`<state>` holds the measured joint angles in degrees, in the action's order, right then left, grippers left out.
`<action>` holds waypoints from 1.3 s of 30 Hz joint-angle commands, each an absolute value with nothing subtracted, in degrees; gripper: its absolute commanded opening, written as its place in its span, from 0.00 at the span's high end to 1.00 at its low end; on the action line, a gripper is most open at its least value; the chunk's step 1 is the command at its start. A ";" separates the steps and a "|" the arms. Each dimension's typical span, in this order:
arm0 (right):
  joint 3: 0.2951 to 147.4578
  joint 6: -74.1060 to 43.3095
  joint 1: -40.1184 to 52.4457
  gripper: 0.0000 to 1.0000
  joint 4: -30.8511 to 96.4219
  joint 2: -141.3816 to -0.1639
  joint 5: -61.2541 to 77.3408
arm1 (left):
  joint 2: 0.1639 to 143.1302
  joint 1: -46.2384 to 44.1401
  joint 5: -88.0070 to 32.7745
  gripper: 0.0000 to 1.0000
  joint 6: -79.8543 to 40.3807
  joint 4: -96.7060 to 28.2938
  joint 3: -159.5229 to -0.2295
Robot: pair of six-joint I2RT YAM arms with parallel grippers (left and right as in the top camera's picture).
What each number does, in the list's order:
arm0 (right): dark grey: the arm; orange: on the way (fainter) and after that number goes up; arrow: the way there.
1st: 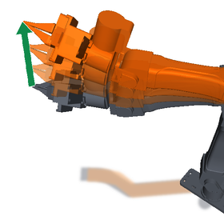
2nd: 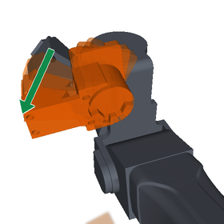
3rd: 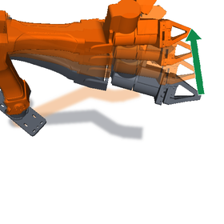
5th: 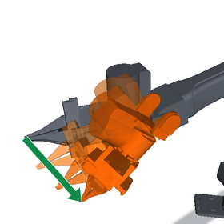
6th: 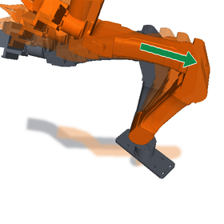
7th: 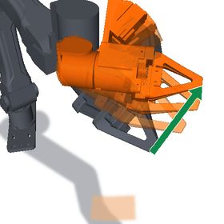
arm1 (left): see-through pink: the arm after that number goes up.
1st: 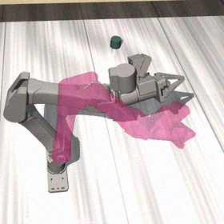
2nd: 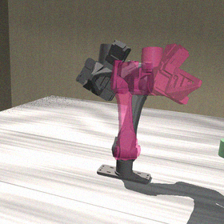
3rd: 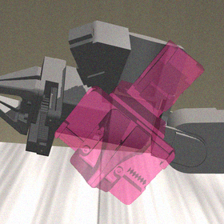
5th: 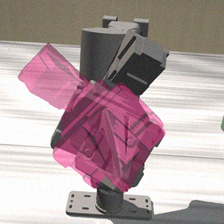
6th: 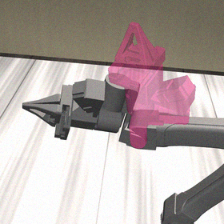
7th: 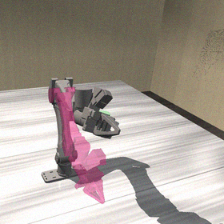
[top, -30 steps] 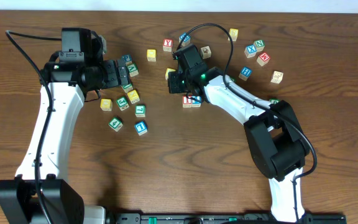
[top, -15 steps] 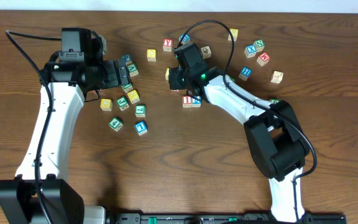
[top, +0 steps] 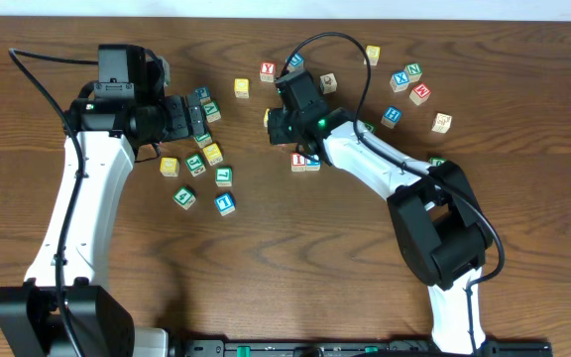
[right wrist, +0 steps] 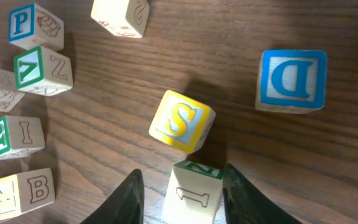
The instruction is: Spell out AI2
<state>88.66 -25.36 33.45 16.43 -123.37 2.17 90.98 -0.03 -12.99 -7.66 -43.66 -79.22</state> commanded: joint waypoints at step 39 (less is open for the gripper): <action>89.82 -31.86 36.53 0.76 18.87 -127.59 -5.15 | 90.65 0.32 -12.84 0.03 -7.53 -43.92 -79.88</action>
